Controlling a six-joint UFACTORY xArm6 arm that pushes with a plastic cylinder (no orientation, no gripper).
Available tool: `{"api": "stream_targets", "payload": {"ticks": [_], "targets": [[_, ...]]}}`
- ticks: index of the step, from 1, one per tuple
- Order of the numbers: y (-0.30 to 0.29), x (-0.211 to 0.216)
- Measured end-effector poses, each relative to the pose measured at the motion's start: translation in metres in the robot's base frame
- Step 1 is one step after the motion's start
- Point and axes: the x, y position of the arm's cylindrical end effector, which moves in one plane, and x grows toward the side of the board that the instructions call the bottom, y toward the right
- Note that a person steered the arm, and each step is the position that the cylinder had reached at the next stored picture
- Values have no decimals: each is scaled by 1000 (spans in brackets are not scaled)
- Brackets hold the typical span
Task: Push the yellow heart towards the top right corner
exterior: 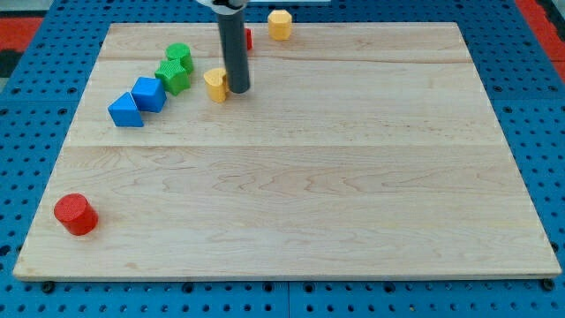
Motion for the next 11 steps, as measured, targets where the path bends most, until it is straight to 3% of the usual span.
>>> {"api": "stream_targets", "payload": {"ticks": [1,2,5,6,8,10,11], "targets": [[-10,37],[-62,26],[-70,-54],[-24,-58],[123,-36],[197,-91],[219,-88]]}}
